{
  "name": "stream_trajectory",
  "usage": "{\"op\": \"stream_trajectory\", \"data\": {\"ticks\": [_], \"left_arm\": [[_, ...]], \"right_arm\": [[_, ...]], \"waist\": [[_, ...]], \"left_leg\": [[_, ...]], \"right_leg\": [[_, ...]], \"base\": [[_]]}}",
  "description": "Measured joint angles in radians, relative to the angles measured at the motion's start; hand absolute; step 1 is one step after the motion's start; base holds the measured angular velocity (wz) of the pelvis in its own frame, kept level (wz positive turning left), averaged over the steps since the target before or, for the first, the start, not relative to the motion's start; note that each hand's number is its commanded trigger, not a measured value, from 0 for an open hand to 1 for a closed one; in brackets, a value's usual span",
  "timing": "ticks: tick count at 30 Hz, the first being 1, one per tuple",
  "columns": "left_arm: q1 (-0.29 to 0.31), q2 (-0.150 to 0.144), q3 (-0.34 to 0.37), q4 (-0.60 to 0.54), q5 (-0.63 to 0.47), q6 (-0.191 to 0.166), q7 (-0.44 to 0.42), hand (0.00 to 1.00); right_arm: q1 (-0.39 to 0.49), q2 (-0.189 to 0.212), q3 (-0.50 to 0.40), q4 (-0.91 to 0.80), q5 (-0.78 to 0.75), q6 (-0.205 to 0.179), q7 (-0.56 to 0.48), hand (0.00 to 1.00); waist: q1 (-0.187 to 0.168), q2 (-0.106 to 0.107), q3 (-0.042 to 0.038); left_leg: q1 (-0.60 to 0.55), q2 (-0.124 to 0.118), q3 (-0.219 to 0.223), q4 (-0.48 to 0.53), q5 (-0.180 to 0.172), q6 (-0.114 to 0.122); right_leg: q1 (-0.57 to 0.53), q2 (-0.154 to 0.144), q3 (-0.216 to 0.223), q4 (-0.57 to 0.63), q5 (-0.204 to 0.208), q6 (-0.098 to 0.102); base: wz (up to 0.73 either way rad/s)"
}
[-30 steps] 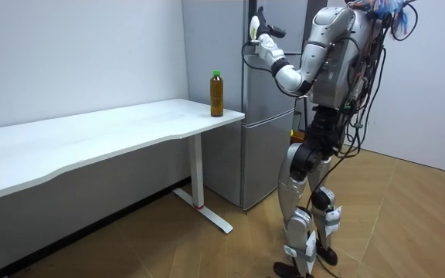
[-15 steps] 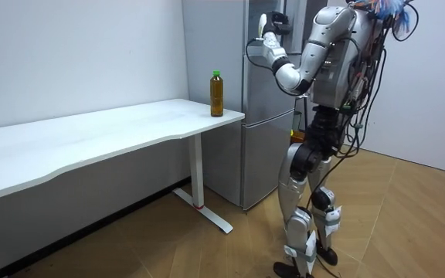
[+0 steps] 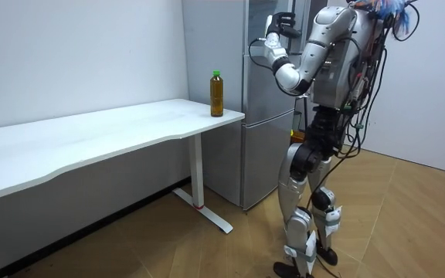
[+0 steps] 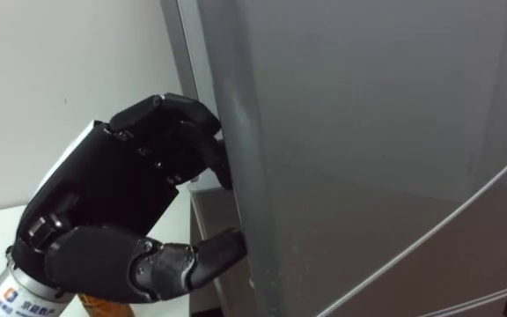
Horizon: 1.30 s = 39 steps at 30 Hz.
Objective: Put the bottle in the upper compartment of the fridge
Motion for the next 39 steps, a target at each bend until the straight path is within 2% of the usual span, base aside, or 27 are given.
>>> {"op": "stream_trajectory", "data": {"ticks": [13, 20, 28, 33, 39], "left_arm": [[0.0, 0.0, -0.016, -0.001, 0.0, 0.0, -0.005, 0.0], [0.0, 0.0, -0.031, -0.001, -0.008, 0.0, -0.002, 0.0], [0.0, 0.012, -0.069, -0.001, -0.078, 0.001, -0.004, 0.0], [0.0, 0.012, -0.097, -0.001, -0.083, 0.0, -0.011, 0.0], [0.0, 0.012, -0.118, -0.001, -0.099, 0.006, -0.046, 0.0]], "right_arm": [[-0.002, -0.001, 0.02, 0.0, 0.0, 0.0, -0.008, 0.0], [-0.003, -0.005, 0.022, -0.002, 0.0, 0.001, -0.009, 0.0], [-0.009, -0.018, 0.04, -0.008, 0.003, 0.018, -0.011, 0.0], [-0.016, -0.025, 0.039, -0.001, 0.0, 0.022, -0.006, 0.0], [-0.017, -0.029, 0.039, -0.011, 0.0, 0.028, 0.023, 0.0]], "waist": [[0.0, -0.007, -0.0011], [-0.001, 0.001, -0.0056], [-0.002, 0.013, -0.0043], [-0.006, 0.014, -0.0038], [-0.025, 0.015, -0.0034]], "left_leg": [[-0.002, -0.001, 0.002, -0.002, 0.0, 0.0], [-0.004, 0.0, 0.008, -0.002, 0.0, 0.0], [-0.006, 0.002, 0.01, -0.002, 0.0, 0.0], [-0.003, 0.003, 0.024, -0.005, 0.0, 0.001], [-0.001, 0.007, 0.034, -0.007, -0.002, 0.003]], "right_leg": [[0.0, 0.0, 0.005, -0.005, -0.001, 0.001], [-0.013, 0.001, 0.023, 0.003, -0.001, 0.001], [-0.014, 0.002, 0.026, 0.006, 0.0, 0.0], [-0.018, 0.003, 0.047, 0.007, 0.001, -0.001], [-0.022, 0.003, 0.057, 0.006, 0.004, 0.0]], "base": [[0.0], [-0.02], [0.0], [-0.08], [-0.05]]}}
